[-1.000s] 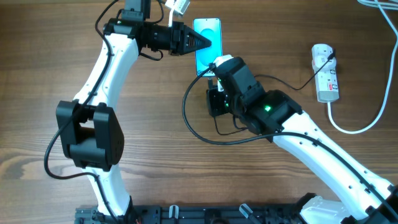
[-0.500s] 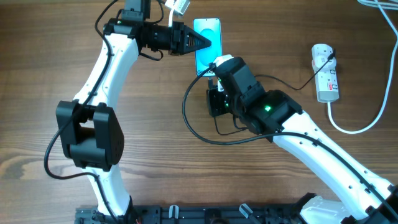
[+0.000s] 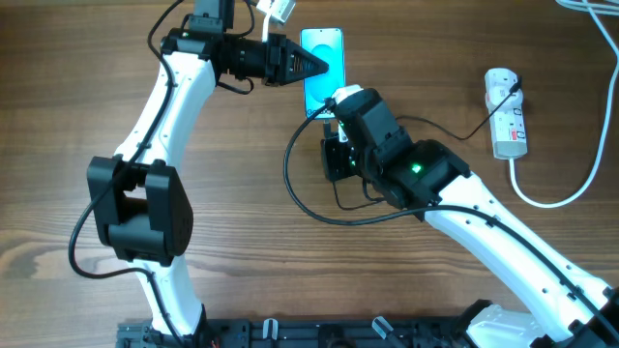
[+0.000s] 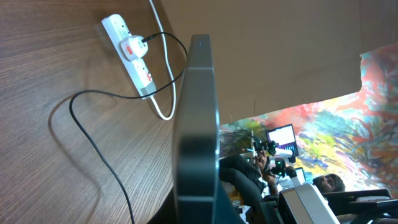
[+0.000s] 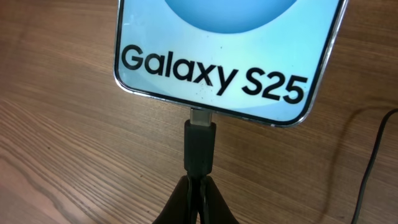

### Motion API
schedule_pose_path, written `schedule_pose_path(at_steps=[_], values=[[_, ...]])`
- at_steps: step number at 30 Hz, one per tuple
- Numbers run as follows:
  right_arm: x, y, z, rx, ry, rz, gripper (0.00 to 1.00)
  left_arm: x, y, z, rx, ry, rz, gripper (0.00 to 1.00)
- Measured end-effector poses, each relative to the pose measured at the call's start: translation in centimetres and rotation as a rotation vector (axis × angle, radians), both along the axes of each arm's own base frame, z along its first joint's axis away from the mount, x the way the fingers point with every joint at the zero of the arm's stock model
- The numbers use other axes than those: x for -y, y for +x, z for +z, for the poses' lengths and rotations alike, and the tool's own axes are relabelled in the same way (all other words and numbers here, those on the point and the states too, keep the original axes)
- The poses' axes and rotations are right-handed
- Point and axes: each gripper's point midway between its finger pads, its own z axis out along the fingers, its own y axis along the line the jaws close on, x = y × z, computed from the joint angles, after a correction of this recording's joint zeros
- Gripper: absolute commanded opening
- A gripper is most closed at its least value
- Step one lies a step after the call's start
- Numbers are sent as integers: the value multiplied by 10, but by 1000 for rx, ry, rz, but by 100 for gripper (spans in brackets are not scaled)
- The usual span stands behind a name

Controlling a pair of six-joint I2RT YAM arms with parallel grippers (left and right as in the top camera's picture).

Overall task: Plug charger to phone and switch on socket
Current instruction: 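Align the USB-C plug under the phone's bottom port with the right gripper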

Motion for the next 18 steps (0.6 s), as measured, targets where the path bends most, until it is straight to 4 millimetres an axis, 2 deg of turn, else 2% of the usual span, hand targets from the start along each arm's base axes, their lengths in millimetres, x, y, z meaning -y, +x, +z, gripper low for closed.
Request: schedule_pose_path(at_steps=[18], values=[[2,-2,-2,-12,-10,0,5,0,0,0,18,-4,-6,4]])
